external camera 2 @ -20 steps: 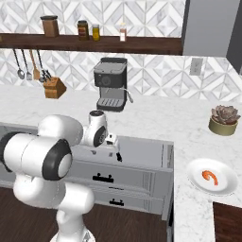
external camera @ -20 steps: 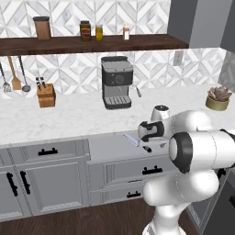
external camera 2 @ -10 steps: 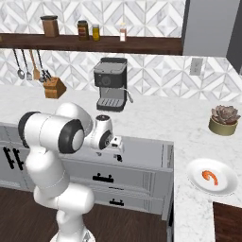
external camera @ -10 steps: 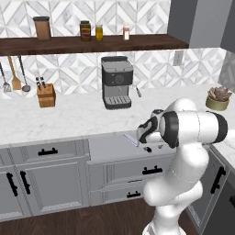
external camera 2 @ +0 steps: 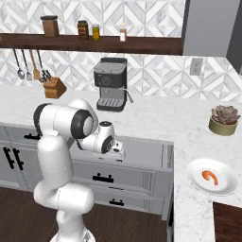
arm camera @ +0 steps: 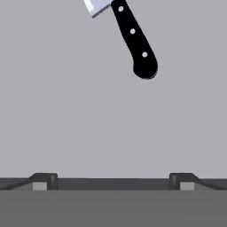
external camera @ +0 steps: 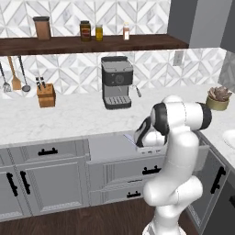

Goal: Pick up the knife from the drawer and place it on the cutting board. Then place the meat from the plate to the cutting board.

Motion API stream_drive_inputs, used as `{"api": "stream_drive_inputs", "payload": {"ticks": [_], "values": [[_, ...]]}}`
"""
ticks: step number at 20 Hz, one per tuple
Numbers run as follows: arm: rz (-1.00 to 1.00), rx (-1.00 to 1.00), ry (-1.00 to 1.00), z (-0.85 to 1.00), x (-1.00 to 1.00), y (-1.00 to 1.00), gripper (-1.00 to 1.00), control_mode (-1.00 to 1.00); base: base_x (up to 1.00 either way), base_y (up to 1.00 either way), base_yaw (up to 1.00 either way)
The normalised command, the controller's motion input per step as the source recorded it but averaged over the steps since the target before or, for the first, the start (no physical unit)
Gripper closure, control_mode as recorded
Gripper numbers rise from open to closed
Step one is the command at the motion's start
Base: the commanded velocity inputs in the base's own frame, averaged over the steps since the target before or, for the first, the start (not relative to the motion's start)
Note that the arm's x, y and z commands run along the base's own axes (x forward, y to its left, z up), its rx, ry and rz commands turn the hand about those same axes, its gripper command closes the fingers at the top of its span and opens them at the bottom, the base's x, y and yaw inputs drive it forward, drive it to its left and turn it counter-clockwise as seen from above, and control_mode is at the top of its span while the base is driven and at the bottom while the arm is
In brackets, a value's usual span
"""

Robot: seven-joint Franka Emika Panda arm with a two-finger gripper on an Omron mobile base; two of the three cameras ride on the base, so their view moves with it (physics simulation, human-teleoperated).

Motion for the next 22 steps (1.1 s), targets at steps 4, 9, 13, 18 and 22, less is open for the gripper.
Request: {"api": "stream_drive_inputs", "payload": {"ticks": [4,9,13,18,22], "values": [[0.07,0.00,0.04,-0.33,-0.89,0.00,-1.00,-1.00,0.00,0.00,0.00],[0.10,0.00,0.00,-0.05,-1.00,0.00,-1.00,-1.00,0.00,0.00,0.00],[0.10,0.00,0.00,0.05,-0.90,0.00,-1.00,-1.00,0.00,0.00,0.00],[0.11,0.04,0.00,0.63,0.18,0.00,-1.00,-1.00,0.00,0.00,0.00],[0.13,0.06,0.02,0.30,0.55,-0.13,-1.00,-1.00,0.00,0.00,0.00]]}}
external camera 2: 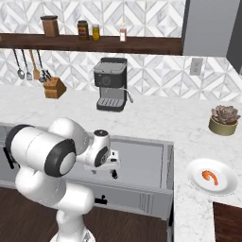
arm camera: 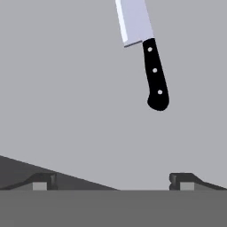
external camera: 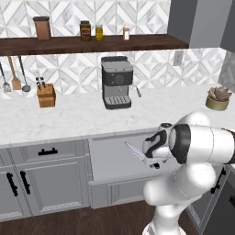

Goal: Pick up the knife from the drawer and place it on the cutting board. Then place the meat from the plate to the cutting board.

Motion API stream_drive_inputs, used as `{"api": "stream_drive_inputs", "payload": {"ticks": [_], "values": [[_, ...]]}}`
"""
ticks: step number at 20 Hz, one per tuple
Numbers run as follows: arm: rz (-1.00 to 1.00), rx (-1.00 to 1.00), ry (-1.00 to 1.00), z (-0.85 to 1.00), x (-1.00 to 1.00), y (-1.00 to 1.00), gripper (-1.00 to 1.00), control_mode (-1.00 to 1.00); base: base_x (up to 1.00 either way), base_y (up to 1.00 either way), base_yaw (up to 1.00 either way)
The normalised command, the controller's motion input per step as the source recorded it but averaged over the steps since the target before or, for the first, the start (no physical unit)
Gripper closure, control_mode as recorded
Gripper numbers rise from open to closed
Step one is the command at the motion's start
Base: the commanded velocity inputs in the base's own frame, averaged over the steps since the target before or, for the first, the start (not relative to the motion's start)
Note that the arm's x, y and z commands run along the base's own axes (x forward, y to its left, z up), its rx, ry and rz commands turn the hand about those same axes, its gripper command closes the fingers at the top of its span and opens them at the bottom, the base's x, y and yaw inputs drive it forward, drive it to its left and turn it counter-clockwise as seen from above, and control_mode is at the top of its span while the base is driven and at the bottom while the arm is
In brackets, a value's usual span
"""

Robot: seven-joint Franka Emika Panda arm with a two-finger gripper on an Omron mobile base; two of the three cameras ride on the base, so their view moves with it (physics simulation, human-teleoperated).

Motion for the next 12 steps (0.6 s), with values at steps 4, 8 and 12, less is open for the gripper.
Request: {"api": "stream_drive_inputs", "payload": {"ticks": [4,8,12], "values": [[0.12,0.02,0.02,-0.01,0.50,-0.18,-1.00,-1.00,0.00,0.00,0.00],[0.08,0.00,0.06,-0.25,0.32,-0.01,-1.00,-1.00,0.00,0.00,0.00],[0.06,0.00,0.02,-0.21,0.20,0.00,-1.00,-1.00,0.00,0.00,0.00]]}}
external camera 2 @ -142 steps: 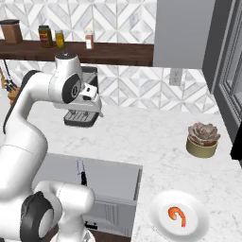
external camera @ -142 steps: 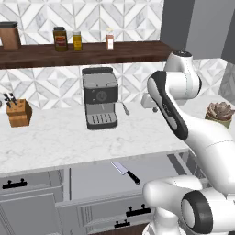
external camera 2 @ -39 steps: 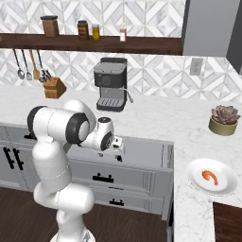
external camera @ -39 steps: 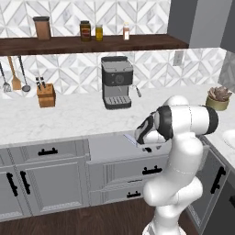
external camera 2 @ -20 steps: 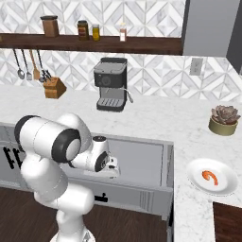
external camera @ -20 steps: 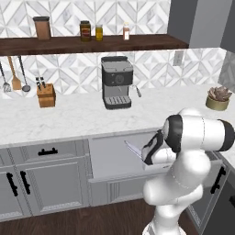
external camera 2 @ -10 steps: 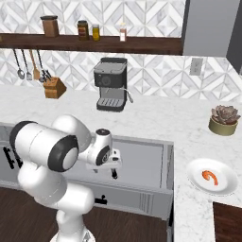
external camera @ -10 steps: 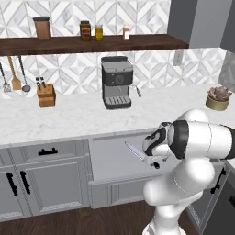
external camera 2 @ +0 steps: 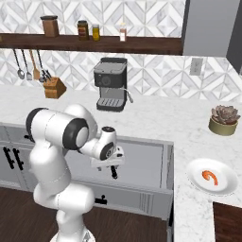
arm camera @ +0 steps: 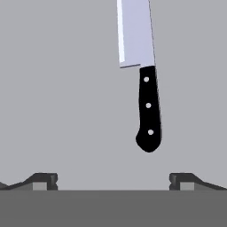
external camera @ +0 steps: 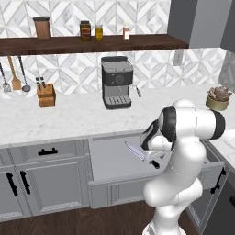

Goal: Pick up the knife from the drawer and place it on the cutting board. Then place the meat from the plate to the cutting board.

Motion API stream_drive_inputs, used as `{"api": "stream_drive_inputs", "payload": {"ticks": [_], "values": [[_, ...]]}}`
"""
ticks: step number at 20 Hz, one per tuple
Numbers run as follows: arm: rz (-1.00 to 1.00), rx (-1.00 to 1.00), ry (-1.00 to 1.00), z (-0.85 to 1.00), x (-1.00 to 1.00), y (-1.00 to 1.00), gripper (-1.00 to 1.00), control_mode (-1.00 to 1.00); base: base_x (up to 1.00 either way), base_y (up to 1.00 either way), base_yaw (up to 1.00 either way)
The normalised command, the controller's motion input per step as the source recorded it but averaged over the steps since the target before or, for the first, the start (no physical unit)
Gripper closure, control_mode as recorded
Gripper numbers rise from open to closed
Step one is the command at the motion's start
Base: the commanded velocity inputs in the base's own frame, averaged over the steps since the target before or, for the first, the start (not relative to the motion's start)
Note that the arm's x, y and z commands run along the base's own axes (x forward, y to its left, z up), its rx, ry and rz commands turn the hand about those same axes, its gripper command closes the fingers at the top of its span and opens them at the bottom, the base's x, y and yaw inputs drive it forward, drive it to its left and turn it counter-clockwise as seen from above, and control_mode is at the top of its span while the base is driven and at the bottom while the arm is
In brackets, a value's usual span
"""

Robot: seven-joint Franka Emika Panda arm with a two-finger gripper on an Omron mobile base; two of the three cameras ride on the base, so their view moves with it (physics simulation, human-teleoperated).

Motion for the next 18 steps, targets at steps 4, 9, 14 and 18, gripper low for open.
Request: {"api": "stream_drive_inputs", "payload": {"ticks": [4,9,14,18], "values": [[0.02,0.00,0.00,-0.22,0.10,-0.19,-1.00,-1.00,0.00,0.00,0.00],[0.01,0.00,0.00,-0.32,0.07,-0.22,-1.00,-1.00,0.00,0.00,0.00],[0.00,0.00,0.00,-0.38,0.29,-0.01,-1.00,-1.00,0.00,0.00,0.00],[0.00,0.00,0.00,-0.42,0.30,0.00,-1.00,-1.00,0.00,0.00,0.00]]}}
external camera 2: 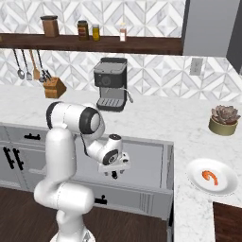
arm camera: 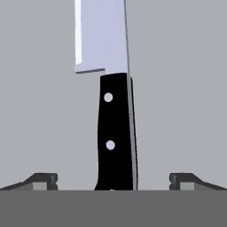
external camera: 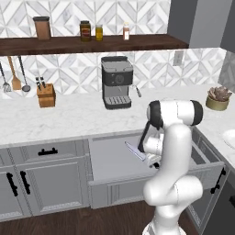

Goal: Pick up the knife from the drawer and place it on the cutting board. Then place the meat from the plate to the cutting board.

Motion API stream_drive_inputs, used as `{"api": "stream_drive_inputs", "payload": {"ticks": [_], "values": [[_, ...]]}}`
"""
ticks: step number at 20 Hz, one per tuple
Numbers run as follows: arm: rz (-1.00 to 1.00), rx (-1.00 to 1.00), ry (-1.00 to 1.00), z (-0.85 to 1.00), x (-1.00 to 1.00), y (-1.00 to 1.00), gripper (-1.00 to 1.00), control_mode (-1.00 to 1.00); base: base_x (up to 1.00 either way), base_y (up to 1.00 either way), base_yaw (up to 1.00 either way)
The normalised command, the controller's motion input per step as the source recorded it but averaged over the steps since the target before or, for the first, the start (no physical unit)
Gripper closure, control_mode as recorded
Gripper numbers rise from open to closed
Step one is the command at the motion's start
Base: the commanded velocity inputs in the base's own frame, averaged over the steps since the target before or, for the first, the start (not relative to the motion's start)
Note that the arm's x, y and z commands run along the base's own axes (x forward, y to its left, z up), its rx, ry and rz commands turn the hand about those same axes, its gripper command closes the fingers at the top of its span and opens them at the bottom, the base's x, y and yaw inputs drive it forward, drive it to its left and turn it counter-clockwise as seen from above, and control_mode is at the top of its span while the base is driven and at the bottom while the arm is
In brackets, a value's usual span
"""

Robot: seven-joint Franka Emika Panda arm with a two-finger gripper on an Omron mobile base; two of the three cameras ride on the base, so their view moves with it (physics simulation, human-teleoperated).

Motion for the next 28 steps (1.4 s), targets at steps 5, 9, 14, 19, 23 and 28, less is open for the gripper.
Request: {"api": "stream_drive_inputs", "payload": {"ticks": [5,9,14,19,23,28], "values": [[0.02,0.00,0.00,-0.53,0.21,-0.03,1.00,-1.00,0.00,0.00,0.00],[0.07,0.00,0.00,-0.69,-0.03,0.00,1.00,-1.00,0.00,0.00,0.00],[0.18,0.00,-0.09,-0.21,-0.67,0.00,1.00,-1.00,0.00,0.00,0.00],[0.24,0.00,-0.04,0.00,-0.87,0.03,1.00,-1.00,0.00,0.00,0.00],[0.23,0.00,0.00,0.44,-0.51,0.02,1.00,-1.00,0.00,0.00,0.00],[0.28,0.00,0.00,1.00,0.01,0.01,1.00,-1.00,0.00,0.00,0.00]]}}
